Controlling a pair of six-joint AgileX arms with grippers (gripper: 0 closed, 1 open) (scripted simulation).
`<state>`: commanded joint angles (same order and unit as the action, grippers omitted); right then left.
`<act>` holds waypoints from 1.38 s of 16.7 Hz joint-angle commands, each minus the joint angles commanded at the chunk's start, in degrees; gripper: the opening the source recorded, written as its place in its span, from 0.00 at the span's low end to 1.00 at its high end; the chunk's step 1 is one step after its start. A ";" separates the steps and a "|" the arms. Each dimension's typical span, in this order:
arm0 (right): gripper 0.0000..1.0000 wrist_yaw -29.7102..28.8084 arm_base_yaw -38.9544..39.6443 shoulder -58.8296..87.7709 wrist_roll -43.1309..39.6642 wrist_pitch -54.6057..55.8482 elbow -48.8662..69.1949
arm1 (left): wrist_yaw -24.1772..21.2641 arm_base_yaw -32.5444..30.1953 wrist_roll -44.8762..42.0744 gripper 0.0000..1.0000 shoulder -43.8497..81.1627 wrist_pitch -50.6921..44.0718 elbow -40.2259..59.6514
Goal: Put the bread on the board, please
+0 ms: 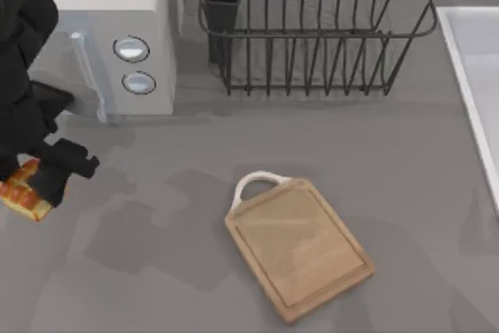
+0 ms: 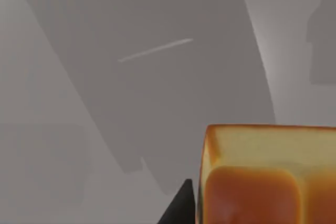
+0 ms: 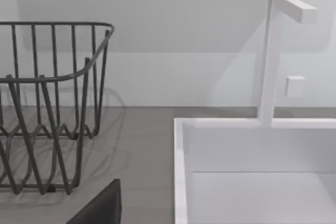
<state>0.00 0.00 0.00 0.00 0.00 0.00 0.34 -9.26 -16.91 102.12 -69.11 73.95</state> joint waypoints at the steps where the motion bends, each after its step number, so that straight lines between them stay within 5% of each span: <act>1: 1.00 0.00 0.00 0.00 0.00 0.00 0.00 | 0.13 -2.28 6.88 0.00 0.85 -0.79 0.26; 15: 1.00 0.00 0.00 0.00 0.00 0.00 0.00 | 0.51 -30.91 105.98 0.00 13.48 -5.39 12.03; 23: 1.00 0.00 0.00 0.00 0.00 0.00 0.00 | -0.01 -37.65 142.19 0.00 18.60 -1.32 22.09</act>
<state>0.00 0.00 0.00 0.00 0.00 0.00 0.33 -46.91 125.27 120.72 -70.43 96.04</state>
